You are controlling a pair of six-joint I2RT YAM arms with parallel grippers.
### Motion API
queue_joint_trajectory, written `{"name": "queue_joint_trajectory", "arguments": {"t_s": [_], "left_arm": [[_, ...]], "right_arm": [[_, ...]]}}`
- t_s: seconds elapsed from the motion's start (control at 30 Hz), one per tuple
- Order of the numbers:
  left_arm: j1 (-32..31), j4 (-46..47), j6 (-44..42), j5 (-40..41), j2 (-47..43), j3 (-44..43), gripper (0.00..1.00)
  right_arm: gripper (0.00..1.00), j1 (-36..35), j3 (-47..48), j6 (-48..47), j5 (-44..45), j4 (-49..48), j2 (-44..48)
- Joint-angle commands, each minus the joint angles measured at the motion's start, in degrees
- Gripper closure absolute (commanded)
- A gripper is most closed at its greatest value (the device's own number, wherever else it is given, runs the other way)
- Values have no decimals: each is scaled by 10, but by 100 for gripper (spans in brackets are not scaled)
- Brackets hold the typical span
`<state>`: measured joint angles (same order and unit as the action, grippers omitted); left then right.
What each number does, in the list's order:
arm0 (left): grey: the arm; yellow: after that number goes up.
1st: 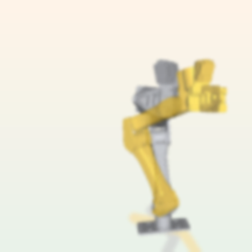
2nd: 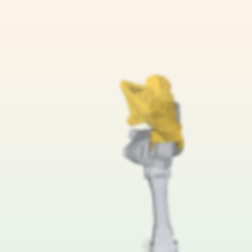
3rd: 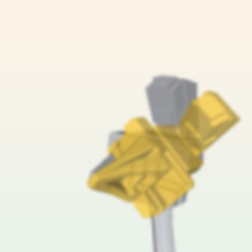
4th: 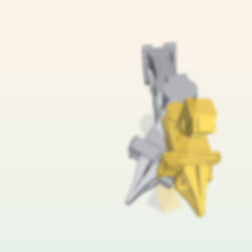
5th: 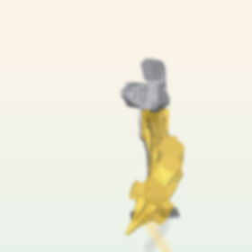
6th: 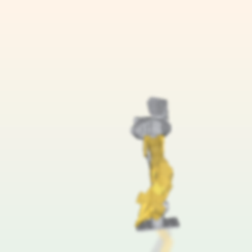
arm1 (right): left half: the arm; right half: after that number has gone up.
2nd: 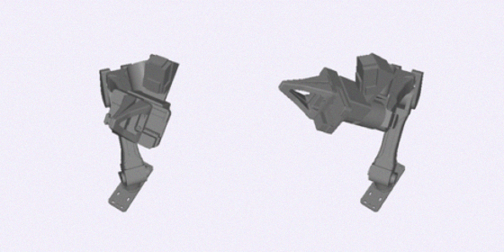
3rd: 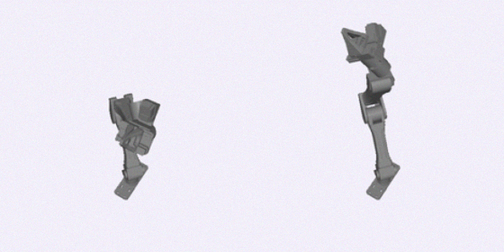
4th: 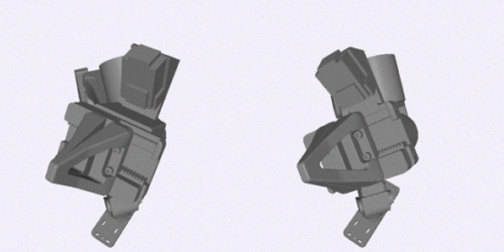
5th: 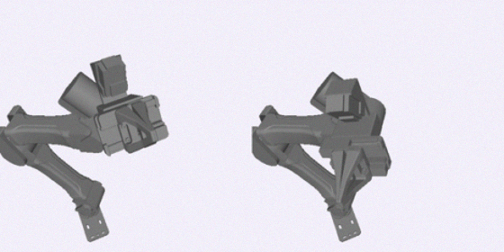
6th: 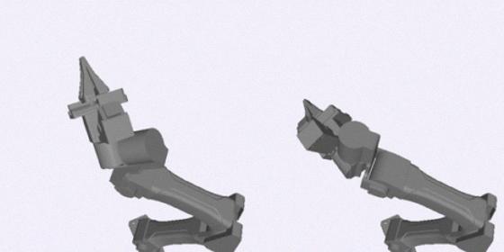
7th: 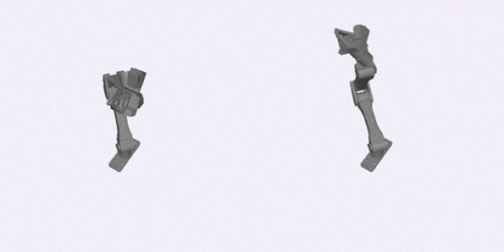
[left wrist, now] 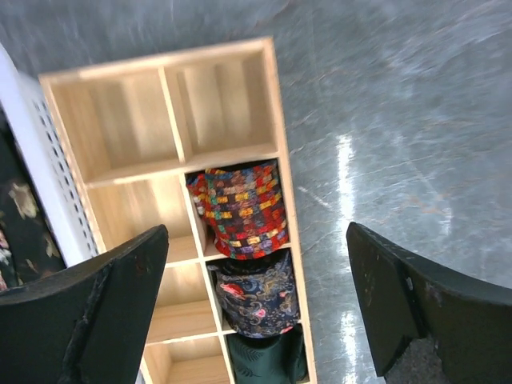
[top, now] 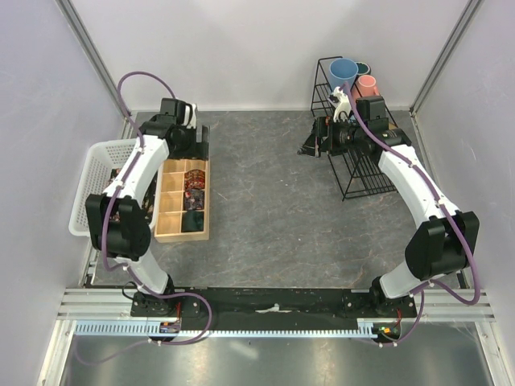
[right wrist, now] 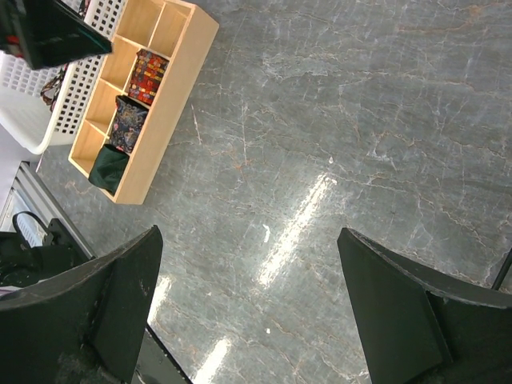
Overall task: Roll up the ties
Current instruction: Place the tie in the storage box, then reset both arms
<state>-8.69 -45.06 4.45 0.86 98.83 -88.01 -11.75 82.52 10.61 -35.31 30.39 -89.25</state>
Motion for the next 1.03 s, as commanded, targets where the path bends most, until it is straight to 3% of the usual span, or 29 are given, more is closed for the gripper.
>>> {"name": "queue_joint_trajectory", "arguments": {"t_s": [0.0,0.2,0.33,0.57,0.67,0.8,1.0], "left_arm": [[3,7,-44,-55,-54,-65,0],[3,-49,-99,-183,-65,-152,0],[-2,-72,-113,-243,-76,-119,0],[-77,22,-124,-170,-165,127,0],[-110,58,-119,-145,-192,187,0],[-142,81,-103,-116,-198,216,0],[-152,112,-91,-88,-206,224,0]], "right_arm": [[2,1,20,-13,1,-28,9],[2,-35,55,-85,82,15,-5],[2,-79,50,-155,140,40,-15],[2,-141,-98,-165,233,-1,14],[2,-157,-170,-168,266,-38,47],[2,-164,-240,-161,292,-86,93],[2,-166,-256,-166,308,-95,127]]}}
